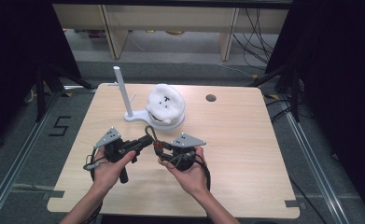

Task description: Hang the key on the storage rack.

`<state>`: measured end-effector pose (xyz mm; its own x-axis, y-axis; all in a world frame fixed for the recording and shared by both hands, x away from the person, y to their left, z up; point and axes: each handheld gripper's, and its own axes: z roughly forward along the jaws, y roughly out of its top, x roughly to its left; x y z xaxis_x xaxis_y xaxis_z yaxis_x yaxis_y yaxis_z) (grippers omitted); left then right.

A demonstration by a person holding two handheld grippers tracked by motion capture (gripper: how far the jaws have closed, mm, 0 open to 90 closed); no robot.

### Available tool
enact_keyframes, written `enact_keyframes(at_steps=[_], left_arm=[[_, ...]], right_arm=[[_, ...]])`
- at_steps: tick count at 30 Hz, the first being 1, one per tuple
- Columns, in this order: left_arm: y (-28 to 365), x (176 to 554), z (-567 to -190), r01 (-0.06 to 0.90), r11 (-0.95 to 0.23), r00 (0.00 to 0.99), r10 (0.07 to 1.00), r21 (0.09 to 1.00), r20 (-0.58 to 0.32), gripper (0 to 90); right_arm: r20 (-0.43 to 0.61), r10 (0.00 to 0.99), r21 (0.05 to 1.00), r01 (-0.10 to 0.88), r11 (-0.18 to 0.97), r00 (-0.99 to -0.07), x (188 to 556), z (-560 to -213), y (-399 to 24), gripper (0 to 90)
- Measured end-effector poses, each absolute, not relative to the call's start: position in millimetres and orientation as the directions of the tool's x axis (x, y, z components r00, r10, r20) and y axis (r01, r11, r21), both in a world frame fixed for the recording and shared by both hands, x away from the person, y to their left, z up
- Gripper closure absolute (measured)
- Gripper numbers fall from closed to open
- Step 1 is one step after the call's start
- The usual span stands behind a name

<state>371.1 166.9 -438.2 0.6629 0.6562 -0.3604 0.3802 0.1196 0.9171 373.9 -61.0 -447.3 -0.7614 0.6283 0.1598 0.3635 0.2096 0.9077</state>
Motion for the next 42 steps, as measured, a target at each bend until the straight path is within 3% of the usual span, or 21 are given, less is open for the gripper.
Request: enact_keyframes(at_steps=[3,12,20,29,42], left_arm=[[173,373,-437,0.353,0.107,0.649,0.687,0.929,-0.326,84.4],[190,381,-433,0.310,0.103,0.608,0.743,0.945,-0.280,84.5],[206,387,-427,0.255,0.078,0.557,0.803,0.964,-0.212,84.5],[224,392,-423,0.228,0.047,0.501,0.851,0.972,-0.158,84.4],[246,402,-419,0.198,0.034,0.409,0.906,0.980,-0.114,84.5]], right_arm=[[0.149,0.644,0.910,0.359,0.208,-0.751,373,-445,-64,59.0],[0.148,0.675,0.914,0.360,0.186,-0.723,374,-451,-91,57.4],[0.178,0.767,0.891,0.432,0.140,-0.616,372,-467,-143,56.4],[0.121,0.850,0.901,0.416,0.122,-0.512,375,-482,-179,55.7],[0.120,0.869,0.901,0.420,0.108,-0.480,376,-485,-189,55.1]])
